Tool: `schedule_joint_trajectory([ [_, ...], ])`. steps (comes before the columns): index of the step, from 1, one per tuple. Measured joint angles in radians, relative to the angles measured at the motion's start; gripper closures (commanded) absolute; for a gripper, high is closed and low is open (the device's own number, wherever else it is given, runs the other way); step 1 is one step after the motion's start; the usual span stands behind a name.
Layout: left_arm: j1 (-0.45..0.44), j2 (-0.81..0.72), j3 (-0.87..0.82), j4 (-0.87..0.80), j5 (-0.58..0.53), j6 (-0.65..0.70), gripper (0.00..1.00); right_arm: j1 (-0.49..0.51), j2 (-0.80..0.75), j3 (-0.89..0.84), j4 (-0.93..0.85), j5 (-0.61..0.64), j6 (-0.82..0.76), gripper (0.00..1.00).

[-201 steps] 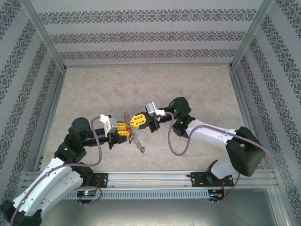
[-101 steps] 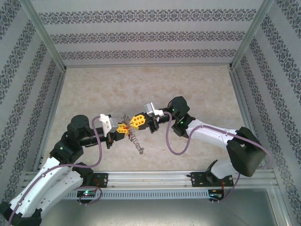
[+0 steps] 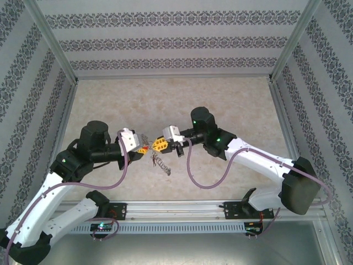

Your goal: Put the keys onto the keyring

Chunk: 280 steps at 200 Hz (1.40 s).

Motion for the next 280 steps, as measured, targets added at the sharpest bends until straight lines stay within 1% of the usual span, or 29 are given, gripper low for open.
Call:
schedule_joint_trajectory([
  [27,0.000,0.063,0.076,-0.096,-0.005,0.060,1.00,0.020,0.000,0.048,-0.120,0.063,-0.076,1.00],
  [65,0.000,0.134,0.143,-0.202,-0.029,0.138,1.00,0.033,0.009,0.100,-0.256,0.139,-0.125,1.00],
  [106,-0.011,0.154,0.176,-0.267,-0.079,0.260,1.00,0.045,0.036,0.145,-0.340,0.170,-0.152,1.00],
  [115,-0.016,0.160,0.184,-0.278,-0.095,0.288,1.00,0.047,0.040,0.145,-0.340,0.172,-0.155,0.93],
  [130,-0.016,0.177,0.196,-0.289,-0.116,0.330,1.00,0.051,0.045,0.145,-0.338,0.194,-0.158,0.88],
  [157,-0.026,0.217,0.229,-0.306,-0.168,0.427,1.00,0.047,0.046,0.118,-0.336,0.276,-0.161,0.71],
  [162,-0.029,0.229,0.240,-0.312,-0.188,0.453,1.00,0.043,0.045,0.107,-0.335,0.290,-0.164,0.66],
  [173,-0.042,0.256,0.265,-0.328,-0.230,0.500,1.00,0.040,0.045,0.079,-0.335,0.323,-0.153,0.62],
  [185,-0.064,0.296,0.295,-0.340,-0.300,0.552,1.00,0.031,0.042,0.048,-0.327,0.355,-0.143,0.58],
  [193,-0.081,0.330,0.315,-0.345,-0.352,0.585,1.00,0.022,0.035,0.024,-0.321,0.377,-0.122,0.53],
  [216,-0.125,0.431,0.362,-0.348,-0.507,0.669,1.00,-0.019,-0.012,-0.047,-0.293,0.441,-0.081,0.52],
  [225,-0.135,0.466,0.374,-0.348,-0.563,0.698,1.00,-0.037,-0.042,-0.074,-0.283,0.467,-0.062,0.50],
  [246,-0.146,0.550,0.411,-0.343,-0.687,0.770,1.00,-0.079,-0.122,-0.131,-0.236,0.544,-0.005,0.50],
  [266,-0.160,0.608,0.441,-0.305,-0.789,0.847,1.00,-0.132,-0.208,-0.206,-0.151,0.649,0.071,0.47],
  [280,-0.173,0.637,0.462,-0.274,-0.840,0.903,1.00,-0.178,-0.268,-0.274,-0.078,0.716,0.129,0.47],
])
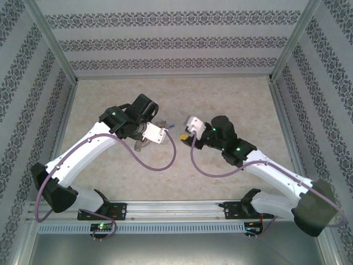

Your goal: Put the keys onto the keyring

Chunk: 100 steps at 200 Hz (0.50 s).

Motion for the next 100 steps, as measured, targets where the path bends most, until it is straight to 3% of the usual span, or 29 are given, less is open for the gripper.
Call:
schedule_joint_trajectory([
  [16,-0.026,0.037,0.041,0.034,-0.045,0.066,1.00,-0.052,-0.059,-0.072,0.066,0.068,0.061,0.42],
  [22,-0.038,0.053,0.058,0.050,-0.058,0.087,1.00,-0.066,-0.075,-0.091,0.082,0.090,0.083,0.25],
  [25,-0.047,0.063,0.068,0.058,-0.067,0.100,1.00,-0.074,-0.082,-0.100,0.090,0.102,0.083,0.07],
  [28,-0.053,0.071,0.076,0.066,-0.072,0.111,1.00,-0.081,-0.090,-0.109,0.097,0.116,0.102,0.03],
  [100,-0.141,0.344,0.271,0.123,-0.108,0.205,1.00,-0.192,-0.268,-0.257,0.275,0.381,0.214,0.02],
])
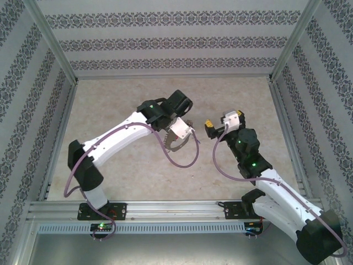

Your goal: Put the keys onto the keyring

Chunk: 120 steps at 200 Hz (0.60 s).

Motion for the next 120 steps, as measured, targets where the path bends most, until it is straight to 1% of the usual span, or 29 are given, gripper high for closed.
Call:
schedule_joint_trajectory([
  [19,-0.030,0.075,0.090,-0.048,0.006,-0.026,1.00,-0.040,-0.036,-0.032,0.040,0.050,0.018,0.02],
  [39,-0.089,0.158,0.218,-0.096,0.014,-0.090,1.00,-0.085,-0.066,-0.053,0.067,0.084,0.025,0.02],
  [65,-0.178,0.282,0.384,-0.148,0.018,-0.212,1.00,-0.160,-0.077,-0.065,0.097,0.107,0.026,0.02],
  [89,-0.223,0.434,0.576,-0.225,0.048,-0.337,1.00,-0.236,-0.080,-0.075,0.105,0.109,0.029,0.02],
  [100,-0.230,0.475,0.606,-0.237,0.058,-0.380,1.00,-0.262,-0.084,-0.078,0.105,0.108,0.030,0.02],
  [120,-0.228,0.504,0.603,-0.248,0.085,-0.441,1.00,-0.293,-0.089,-0.079,0.105,0.103,0.032,0.02],
])
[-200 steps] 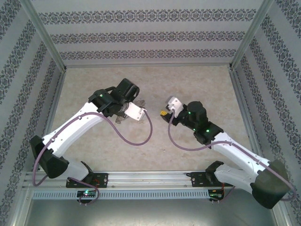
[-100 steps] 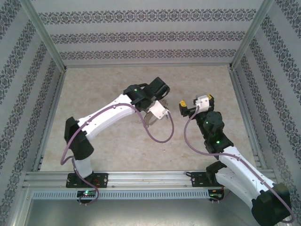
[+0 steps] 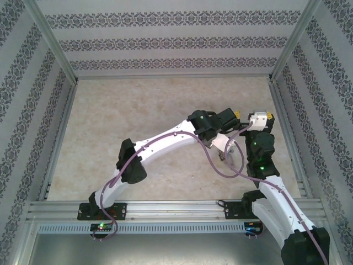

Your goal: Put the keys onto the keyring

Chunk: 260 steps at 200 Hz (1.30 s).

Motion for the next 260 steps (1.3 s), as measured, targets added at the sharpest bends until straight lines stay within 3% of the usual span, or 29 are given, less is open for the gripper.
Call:
schedule_joint_trajectory([
  [34,0.040,-0.029,-0.162,0.051,0.084,-0.040,1.00,-0.029,-0.020,-0.002,0.000,-0.014,0.008,0.02],
  [88,0.201,-0.051,-0.511,0.135,0.191,-0.047,1.00,-0.060,-0.071,-0.037,0.006,-0.014,0.023,0.02],
  [160,0.296,-0.194,-0.712,0.173,0.135,-0.086,1.00,-0.073,-0.032,-0.038,0.014,-0.027,0.053,0.02],
  [219,0.453,-0.186,-0.791,0.174,0.097,-0.110,0.90,-0.087,-0.019,-0.038,0.015,-0.050,0.079,0.02],
  [249,0.497,-0.187,-0.871,0.184,0.092,-0.127,0.65,-0.100,-0.016,-0.038,0.017,-0.059,0.090,0.02],
  [253,0.505,-0.187,-0.875,0.186,0.095,-0.130,0.50,-0.100,-0.014,-0.038,0.018,-0.059,0.091,0.02],
  [255,0.507,-0.187,-0.874,0.187,0.097,-0.137,0.20,-0.100,-0.014,-0.038,0.018,-0.060,0.092,0.02],
  [256,0.508,-0.187,-0.874,0.188,0.096,-0.141,0.10,-0.100,-0.013,-0.038,0.018,-0.060,0.094,0.02],
  [260,0.513,-0.188,-0.872,0.190,0.094,-0.143,0.00,-0.100,-0.011,-0.038,0.019,-0.060,0.094,0.02],
])
